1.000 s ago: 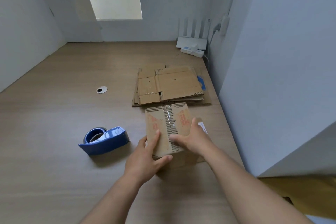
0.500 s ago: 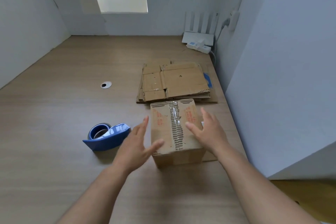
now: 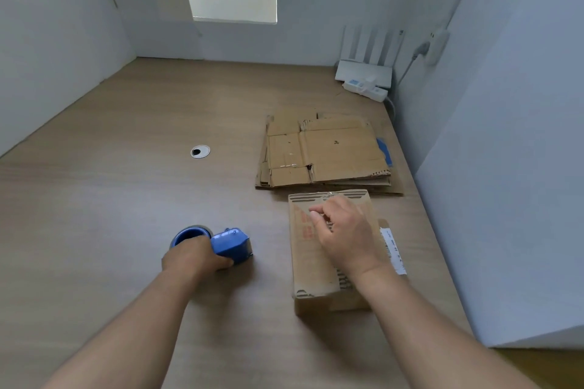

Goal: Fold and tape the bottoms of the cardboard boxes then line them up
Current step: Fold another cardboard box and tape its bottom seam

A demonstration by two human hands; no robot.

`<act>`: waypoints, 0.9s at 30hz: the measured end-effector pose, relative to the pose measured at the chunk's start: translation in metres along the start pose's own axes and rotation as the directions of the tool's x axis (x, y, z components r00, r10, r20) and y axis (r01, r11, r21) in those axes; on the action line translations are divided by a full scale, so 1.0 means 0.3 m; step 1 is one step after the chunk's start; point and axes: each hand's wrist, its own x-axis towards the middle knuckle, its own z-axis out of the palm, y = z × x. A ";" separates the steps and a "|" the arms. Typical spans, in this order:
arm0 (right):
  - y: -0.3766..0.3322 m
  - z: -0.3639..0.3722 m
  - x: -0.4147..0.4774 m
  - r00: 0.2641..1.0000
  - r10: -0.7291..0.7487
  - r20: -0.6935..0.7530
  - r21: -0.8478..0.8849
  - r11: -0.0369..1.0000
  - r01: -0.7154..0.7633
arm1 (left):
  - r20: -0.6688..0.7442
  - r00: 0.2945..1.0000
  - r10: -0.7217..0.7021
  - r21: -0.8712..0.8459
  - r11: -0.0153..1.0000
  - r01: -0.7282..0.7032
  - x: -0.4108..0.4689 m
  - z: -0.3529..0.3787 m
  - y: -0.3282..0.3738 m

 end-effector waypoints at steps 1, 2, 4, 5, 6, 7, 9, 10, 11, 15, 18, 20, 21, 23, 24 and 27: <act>-0.009 0.008 0.003 1.000 -0.009 0.005 -0.003 1.000 0.009 | 0.016 1.000 -0.004 0.026 1.000 0.004 0.013 -0.003 -0.003; -0.017 0.015 0.004 1.000 -0.017 0.014 -0.007 1.000 0.017 | 0.017 1.000 0.004 0.048 0.999 -0.005 0.022 -0.005 -0.004; -0.026 0.025 0.003 0.999 -0.029 0.037 -0.003 1.000 0.029 | -0.016 0.999 0.047 0.066 0.997 -0.046 0.030 -0.009 -0.007; -0.027 0.026 0.001 0.999 -0.032 0.044 0.006 0.999 0.032 | -0.041 0.997 0.073 0.054 0.996 -0.071 0.024 -0.012 -0.009; -0.028 0.023 -0.001 0.999 -0.038 0.038 0.016 0.999 0.037 | -0.068 0.992 0.103 0.024 0.995 -0.101 0.014 -0.018 -0.011; -0.028 0.017 -0.004 0.999 -0.041 0.025 0.030 0.999 0.041 | -0.096 0.986 0.138 -0.030 0.990 -0.141 0.000 -0.027 -0.012; -0.031 -0.003 -0.014 0.999 -0.028 0.021 0.083 0.996 0.026 | -0.140 0.966 0.219 -0.177 0.954 -0.242 -0.046 -0.055 -0.010; -0.033 -0.016 -0.021 0.999 -0.012 0.032 0.124 0.992 0.008 | -0.154 0.952 0.264 -0.244 0.923 -0.296 -0.077 -0.074 -0.006; -0.037 -0.030 -0.030 0.999 0.011 0.052 0.177 0.984 -0.020 | -0.157 0.937 0.312 -0.299 0.889 -0.347 -0.112 -0.093 -0.001; -0.049 -0.073 -0.064 0.973 0.099 0.208 0.373 0.912 -0.172 | -0.155 0.873 0.462 -0.374 0.791 -0.485 -0.233 -0.140 0.020; -0.058 -0.098 -0.084 0.940 0.109 0.325 0.495 0.827 -0.267 | -0.151 0.843 0.516 -0.384 0.755 -0.531 -0.291 -0.148 0.036; -0.057 -0.117 -0.098 0.931 0.099 0.351 0.573 0.763 -0.298 | -0.130 0.829 0.544 -0.393 0.739 -0.547 -0.322 -0.149 0.046; -0.056 -0.127 -0.106 0.939 0.099 0.330 0.597 0.749 -0.289 | -0.117 0.826 0.552 -0.399 0.736 -0.548 -0.335 -0.148 0.050; -0.046 -0.141 -0.122 0.955 0.114 0.272 0.633 0.727 -0.267 | -0.093 0.827 0.555 -0.399 0.740 -0.542 -0.357 -0.146 0.056; -0.041 -0.147 -0.129 0.958 0.120 0.262 0.641 0.720 -0.266 | -0.081 0.827 0.557 -0.398 0.742 -0.539 -0.365 -0.145 0.058; -0.035 -0.160 -0.150 0.961 0.116 0.250 0.635 0.730 -0.253 | -0.071 0.818 0.570 -0.428 0.724 -0.542 -0.387 -0.145 0.067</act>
